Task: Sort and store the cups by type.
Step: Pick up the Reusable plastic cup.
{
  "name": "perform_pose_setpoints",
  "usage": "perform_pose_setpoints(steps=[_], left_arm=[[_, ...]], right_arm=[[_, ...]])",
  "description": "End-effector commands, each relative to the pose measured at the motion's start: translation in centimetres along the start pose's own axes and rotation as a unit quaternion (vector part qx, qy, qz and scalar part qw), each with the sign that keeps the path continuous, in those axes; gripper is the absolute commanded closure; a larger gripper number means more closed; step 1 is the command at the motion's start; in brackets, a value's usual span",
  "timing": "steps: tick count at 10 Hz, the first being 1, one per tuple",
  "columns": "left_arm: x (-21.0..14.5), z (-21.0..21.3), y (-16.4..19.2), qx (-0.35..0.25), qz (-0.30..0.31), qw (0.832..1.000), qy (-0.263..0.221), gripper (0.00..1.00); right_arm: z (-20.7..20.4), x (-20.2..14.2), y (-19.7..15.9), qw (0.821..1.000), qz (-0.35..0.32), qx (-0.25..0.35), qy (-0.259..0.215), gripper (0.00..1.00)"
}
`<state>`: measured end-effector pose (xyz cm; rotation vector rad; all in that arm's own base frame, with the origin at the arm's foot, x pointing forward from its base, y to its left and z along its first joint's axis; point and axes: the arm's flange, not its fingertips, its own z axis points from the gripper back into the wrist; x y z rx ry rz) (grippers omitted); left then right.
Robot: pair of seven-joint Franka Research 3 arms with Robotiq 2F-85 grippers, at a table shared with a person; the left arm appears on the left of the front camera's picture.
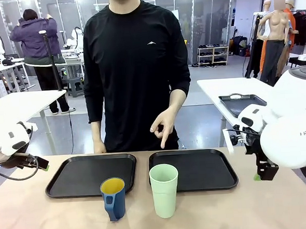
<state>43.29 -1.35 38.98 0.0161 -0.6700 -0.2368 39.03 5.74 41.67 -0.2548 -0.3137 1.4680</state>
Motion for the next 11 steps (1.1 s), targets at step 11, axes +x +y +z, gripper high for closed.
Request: perform_pose_setpoints(steps=[11], left_arm=[[0.0, 0.0, 0.1, 0.003, -0.001, 1.000, 0.000, 0.00]], right_arm=[[-6.2, -1.7, 1.1, 0.971, 0.028, 0.085, -0.223, 0.00]])
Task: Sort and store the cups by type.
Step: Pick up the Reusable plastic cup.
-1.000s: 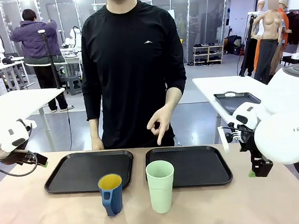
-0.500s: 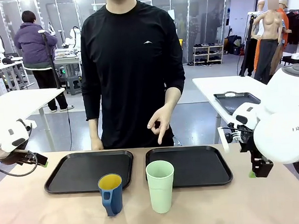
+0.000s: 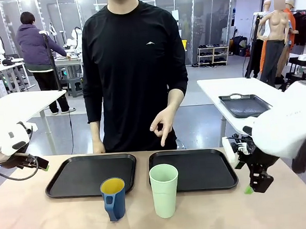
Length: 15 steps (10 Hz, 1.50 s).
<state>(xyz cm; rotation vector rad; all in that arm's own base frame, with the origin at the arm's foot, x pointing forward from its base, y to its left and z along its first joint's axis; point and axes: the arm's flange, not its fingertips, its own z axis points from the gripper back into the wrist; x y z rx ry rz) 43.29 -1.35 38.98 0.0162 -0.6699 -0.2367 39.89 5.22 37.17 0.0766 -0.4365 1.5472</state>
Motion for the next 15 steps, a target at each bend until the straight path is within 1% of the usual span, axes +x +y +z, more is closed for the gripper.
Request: perform_pose_setpoints(steps=[1, 2, 3, 4, 5, 6, 7, 8, 10, 11, 12, 15], left_arm=[[0.0, 0.0, 0.0, 0.003, -0.001, 1.000, 0.000, 0.00], [0.0, 0.0, 0.0, 0.003, -0.001, 1.000, 0.000, 0.00], [0.0, 0.0, 0.0, 0.003, -0.001, 1.000, 0.000, 0.00], [0.0, 0.0, 0.0, 0.003, -0.001, 1.000, 0.000, 0.00], [0.0, 0.0, 0.0, 0.003, -0.001, 1.000, 0.000, 0.00], [0.0, 0.0, 0.0, 0.003, -0.001, 1.000, 0.000, 0.00], [0.0, 0.0, 0.0, 0.003, -0.001, 1.000, 0.000, 0.00], [0.0, 0.0, 0.0, 0.003, -0.001, 1.000, 0.000, 0.00], [0.0, 0.0, 0.0, 0.003, -0.001, 1.000, 0.000, 0.00], [0.0, 0.0, 0.0, 0.003, -0.001, 1.000, 0.000, 0.00], [0.0, 0.0, 0.0, 0.003, -0.001, 1.000, 0.000, 0.00], [0.0, 0.0, 0.0, 0.003, -0.001, 1.000, 0.000, 0.00]], right_arm=[[-2.3, -2.1, 0.5, 0.988, 0.022, 0.016, -0.152, 0.00], [-3.2, -2.6, 0.8, 0.971, 0.029, 0.026, -0.234, 0.00], [-4.0, -2.9, 1.0, 0.951, 0.038, 0.027, -0.306, 0.00], [-4.8, -3.0, 1.2, 0.926, 0.045, 0.025, -0.374, 0.00], [-5.6, -3.2, 1.2, 0.908, 0.041, 0.020, -0.416, 0.00], [-6.2, -3.2, 1.2, 0.880, 0.026, 0.025, -0.474, 0.00], [-6.8, -3.5, 1.0, 0.869, 0.017, 0.033, -0.494, 0.00], [-7.3, -3.6, 0.8, 0.864, 0.005, 0.038, -0.503, 0.00], [-7.9, -3.5, 0.6, 0.860, -0.014, 0.047, -0.509, 0.00], [-7.8, -3.5, 0.5, 0.865, -0.028, 0.043, -0.498, 0.00], [-5.1, -2.6, 1.5, 0.862, -0.014, 0.051, -0.504, 0.00], [-5.1, -2.6, 1.5, 0.862, -0.014, 0.051, -0.504, 0.00]])
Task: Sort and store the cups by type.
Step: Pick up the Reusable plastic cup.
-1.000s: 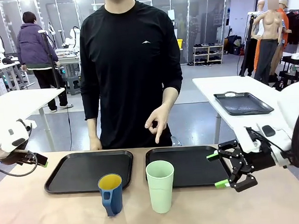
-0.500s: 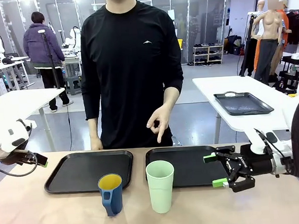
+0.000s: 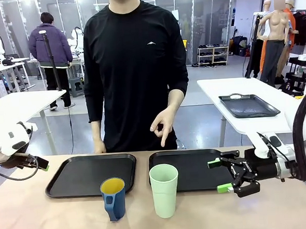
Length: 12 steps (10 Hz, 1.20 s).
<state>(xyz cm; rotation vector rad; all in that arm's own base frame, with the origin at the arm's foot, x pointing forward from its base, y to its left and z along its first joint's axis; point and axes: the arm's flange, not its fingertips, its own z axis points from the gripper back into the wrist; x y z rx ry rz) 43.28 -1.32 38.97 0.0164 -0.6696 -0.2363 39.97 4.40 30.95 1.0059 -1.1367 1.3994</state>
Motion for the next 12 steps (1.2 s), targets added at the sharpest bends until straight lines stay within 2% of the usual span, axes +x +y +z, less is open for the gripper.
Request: perform_pose_setpoints(steps=[1, 3, 5, 12], left_arm=[[0.0, 0.0, 0.0, 0.002, -0.001, 1.000, 0.000, 0.00], [0.0, 0.0, 0.0, 0.002, -0.001, 1.000, 0.000, 0.00], [0.0, 0.0, 0.0, 0.002, -0.001, 1.000, 0.000, 0.00], [0.0, 0.0, 0.0, 0.002, -0.001, 1.000, 0.000, 0.00]], right_arm=[[0.0, 0.4, 0.3, 1.000, 0.007, -0.004, -0.008, 0.00], [0.1, 0.1, 0.0, 1.000, 0.001, 0.000, -0.001, 0.00], [-0.9, -1.5, -1.9, 0.999, -0.004, 0.017, -0.037, 0.00], [-7.3, -4.9, -4.2, 0.996, -0.030, 0.062, -0.057, 0.00]])
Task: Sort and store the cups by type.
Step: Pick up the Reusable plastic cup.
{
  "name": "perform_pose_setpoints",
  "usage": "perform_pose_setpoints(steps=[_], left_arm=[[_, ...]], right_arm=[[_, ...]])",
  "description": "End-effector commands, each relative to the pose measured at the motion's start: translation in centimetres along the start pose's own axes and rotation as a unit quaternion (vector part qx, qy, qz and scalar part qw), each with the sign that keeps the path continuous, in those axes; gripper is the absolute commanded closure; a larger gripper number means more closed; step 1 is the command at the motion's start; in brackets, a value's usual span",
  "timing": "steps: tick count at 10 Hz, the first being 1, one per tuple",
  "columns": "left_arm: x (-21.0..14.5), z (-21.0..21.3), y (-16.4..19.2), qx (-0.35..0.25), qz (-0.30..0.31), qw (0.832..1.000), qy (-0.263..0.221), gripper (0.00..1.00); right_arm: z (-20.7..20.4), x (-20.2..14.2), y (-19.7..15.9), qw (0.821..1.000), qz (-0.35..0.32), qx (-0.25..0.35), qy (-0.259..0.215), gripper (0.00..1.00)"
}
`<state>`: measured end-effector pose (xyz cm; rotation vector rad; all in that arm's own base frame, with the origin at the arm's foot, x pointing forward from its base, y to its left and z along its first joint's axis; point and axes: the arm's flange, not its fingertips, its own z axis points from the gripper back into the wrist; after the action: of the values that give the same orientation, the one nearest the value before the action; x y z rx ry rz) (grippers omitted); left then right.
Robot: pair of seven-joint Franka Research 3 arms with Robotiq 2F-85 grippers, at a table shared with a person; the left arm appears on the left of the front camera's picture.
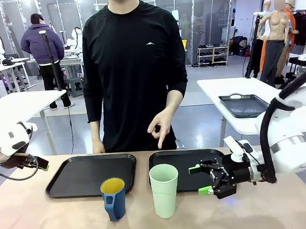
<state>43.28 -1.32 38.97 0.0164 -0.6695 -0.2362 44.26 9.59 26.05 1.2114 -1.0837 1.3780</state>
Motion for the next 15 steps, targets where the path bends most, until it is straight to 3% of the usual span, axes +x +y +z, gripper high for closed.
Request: perform_pose_setpoints(steps=[1, 9, 15], left_arm=[[0.0, 0.0, 0.0, 0.002, -0.001, 1.000, 0.000, 0.00], [0.0, 0.0, 0.0, 0.002, -0.001, 1.000, 0.000, 0.00], [0.0, 0.0, 0.0, 0.002, -0.001, 1.000, 0.000, 0.00]], right_arm=[[-2.2, -1.3, -0.9, 1.000, 0.009, 0.007, -0.010, 0.00], [-7.2, -2.9, -2.5, 1.000, -0.009, -0.022, 0.000, 0.00], [-9.5, -4.0, -3.8, 1.000, -0.028, -0.001, -0.013, 0.00]])
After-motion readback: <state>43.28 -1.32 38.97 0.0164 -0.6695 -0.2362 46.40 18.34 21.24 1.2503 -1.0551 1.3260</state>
